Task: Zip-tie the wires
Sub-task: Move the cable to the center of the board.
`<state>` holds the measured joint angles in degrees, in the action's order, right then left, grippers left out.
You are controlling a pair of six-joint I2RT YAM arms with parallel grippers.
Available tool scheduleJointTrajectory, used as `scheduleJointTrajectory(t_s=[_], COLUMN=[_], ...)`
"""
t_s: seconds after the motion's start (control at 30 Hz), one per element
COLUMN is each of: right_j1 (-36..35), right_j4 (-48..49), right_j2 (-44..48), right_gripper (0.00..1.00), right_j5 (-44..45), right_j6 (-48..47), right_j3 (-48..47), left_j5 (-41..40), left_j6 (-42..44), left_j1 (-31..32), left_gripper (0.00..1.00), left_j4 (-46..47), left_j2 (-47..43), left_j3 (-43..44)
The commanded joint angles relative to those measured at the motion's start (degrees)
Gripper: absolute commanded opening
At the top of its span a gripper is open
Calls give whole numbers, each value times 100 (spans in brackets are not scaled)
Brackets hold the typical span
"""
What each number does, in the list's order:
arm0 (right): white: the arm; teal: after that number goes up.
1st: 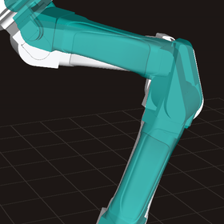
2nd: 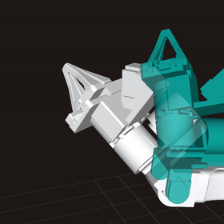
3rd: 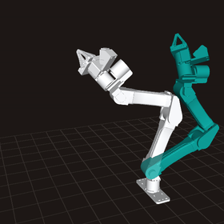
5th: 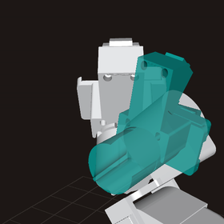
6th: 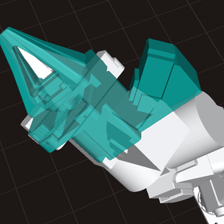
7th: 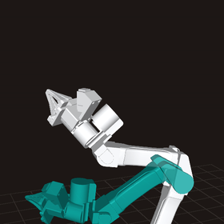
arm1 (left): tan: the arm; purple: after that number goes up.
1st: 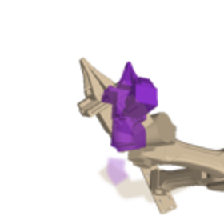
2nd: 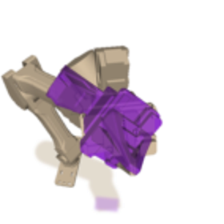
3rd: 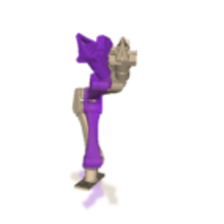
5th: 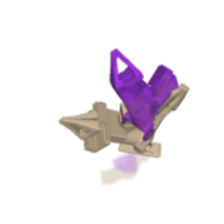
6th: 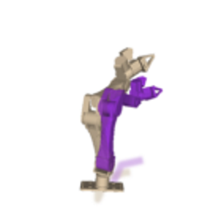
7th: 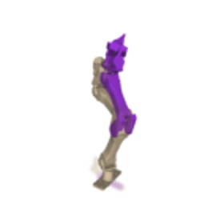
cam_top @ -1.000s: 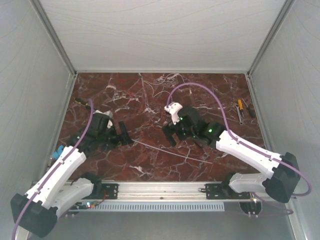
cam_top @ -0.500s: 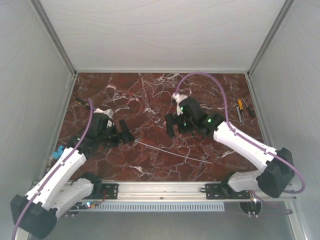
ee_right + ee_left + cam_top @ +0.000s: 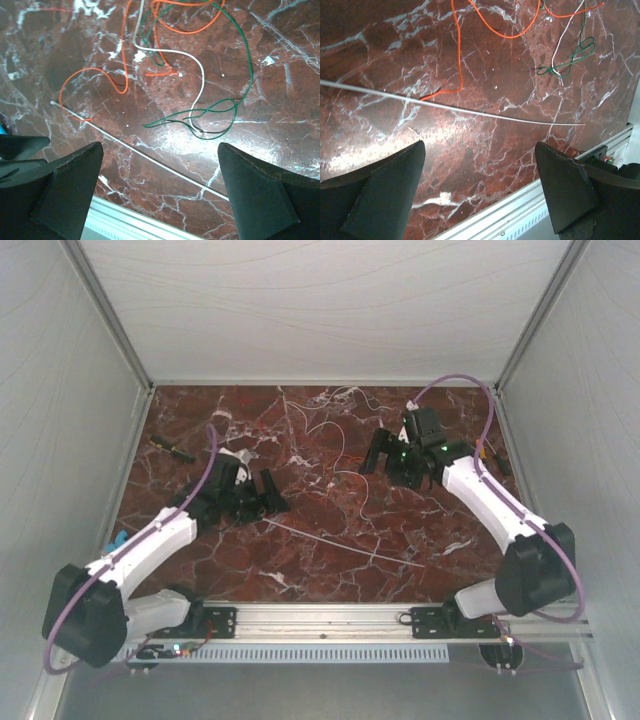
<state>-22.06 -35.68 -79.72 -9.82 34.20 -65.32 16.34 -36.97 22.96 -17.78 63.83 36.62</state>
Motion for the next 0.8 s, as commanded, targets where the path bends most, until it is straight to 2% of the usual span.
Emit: scheduleJointTrajectory(t_s=[0.0,0.27,0.4,0.47,0.57,0.73,0.77], right_j1=[130,112,-63,-190,-389,-634,-670], right_j4=[19,157,68,-77,-166,-28,-5], right_j2=[-456,-962,-1081,-1105,-1042,-1067,-1130], right_gripper=[98,98,98,98,98,98,98], right_j5=[-373,-675,-610,-428,-167,-34,-10], right_j6=[-228,-252,-444,-550,-638,-658,-656], right_j3=[-180,-227,-203,-173,-4,221,186], left_j5=[51,-147,-49,-44,0,18,-91], left_j6=[183,583,675,703,771,760,757], left_j1=[114,154,156,156,156,156,156], left_gripper=[90,88,79,77,64,28,23], left_j4=[835,905,1059,1034,1155,1475,1468], left_j2=[445,1473,1995,2272,2484,2539,2556], left_j3=[373,908,1129,1289,1383,1310,1335])
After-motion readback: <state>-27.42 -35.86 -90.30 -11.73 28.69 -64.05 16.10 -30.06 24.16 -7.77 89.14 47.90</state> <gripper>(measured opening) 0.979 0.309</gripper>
